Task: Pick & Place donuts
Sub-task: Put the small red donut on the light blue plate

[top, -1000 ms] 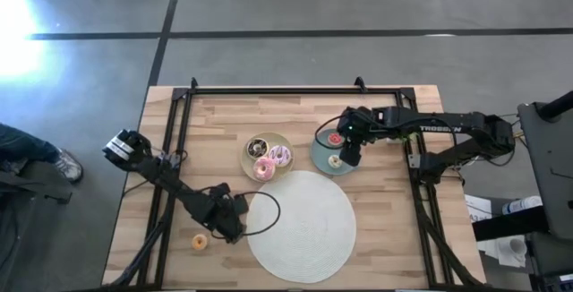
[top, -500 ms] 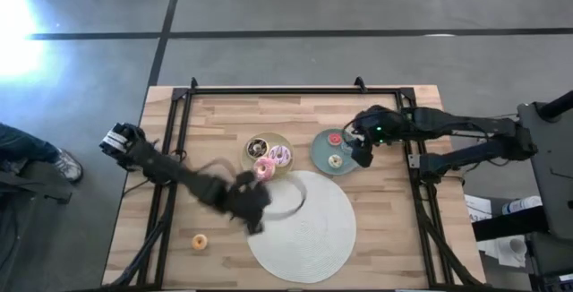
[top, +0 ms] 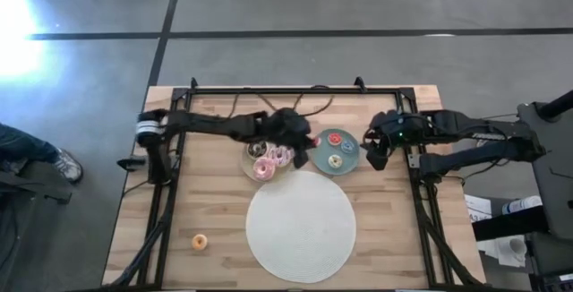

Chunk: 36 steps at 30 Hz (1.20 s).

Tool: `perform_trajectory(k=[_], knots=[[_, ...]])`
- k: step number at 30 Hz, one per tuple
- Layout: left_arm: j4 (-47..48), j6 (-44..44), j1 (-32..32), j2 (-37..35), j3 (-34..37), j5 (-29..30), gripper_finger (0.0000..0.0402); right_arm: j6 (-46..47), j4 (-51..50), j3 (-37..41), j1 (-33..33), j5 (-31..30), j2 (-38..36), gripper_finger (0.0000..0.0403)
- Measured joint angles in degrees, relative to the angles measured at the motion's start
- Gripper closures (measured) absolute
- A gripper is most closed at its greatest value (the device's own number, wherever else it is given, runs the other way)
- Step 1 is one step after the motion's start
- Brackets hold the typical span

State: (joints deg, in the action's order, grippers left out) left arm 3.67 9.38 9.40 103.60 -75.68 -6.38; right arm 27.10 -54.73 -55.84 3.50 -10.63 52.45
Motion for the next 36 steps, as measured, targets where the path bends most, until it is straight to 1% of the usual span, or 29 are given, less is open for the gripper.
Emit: perform_trajectory(k=[4,9,11,15,17,19,22,28,32,34,36], knots=[[6.20,-3.56,0.00,8.71,-10.11,-0.84,0.0401,1.92,-1.30,1.20,-0.67,0.06,0.07,0.0234],[18.11,-8.22,0.44,18.08,-21.58,0.46,0.0401,3.56,-2.53,2.02,-1.17,0.02,-0.34,0.0234],[22.18,-9.17,0.67,21.09,-25.03,1.40,0.0401,4.05,-2.50,2.02,-1.40,0.08,-0.59,0.0234],[25.71,-10.45,0.73,25.17,-29.53,6.23,0.0401,4.40,-2.50,2.02,-1.50,-0.04,-0.84,0.0234],[25.82,-10.44,0.66,26.20,-30.85,7.72,0.0395,4.39,-2.51,2.02,-1.52,-0.04,-0.96,0.0234],[25.71,-10.37,0.67,26.46,-31.84,7.94,0.0379,4.37,-2.49,2.09,-1.51,-0.11,-1.03,0.0234],[25.44,-10.37,0.70,26.44,-32.31,7.99,0.0344,4.29,-2.52,2.40,-1.50,-0.34,-1.09,0.0234],[28.80,-8.81,0.73,26.33,-32.71,7.50,0.0261,3.95,-2.51,2.83,-1.50,-0.50,-1.07,0.0234],[30.54,-9.33,0.50,25.95,-32.83,7.35,0.0230,3.57,-2.51,2.87,-1.50,-0.51,-1.07,0.0234],[30.24,-9.32,0.44,25.73,-32.92,4.98,0.0226,3.36,-2.50,2.89,-1.50,-0.61,-1.07,0.0234],[30.15,-9.38,0.44,25.61,-33.07,0.42,0.0225,3.36,-2.53,2.94,-1.50,-0.68,-1.07,0.0234]])
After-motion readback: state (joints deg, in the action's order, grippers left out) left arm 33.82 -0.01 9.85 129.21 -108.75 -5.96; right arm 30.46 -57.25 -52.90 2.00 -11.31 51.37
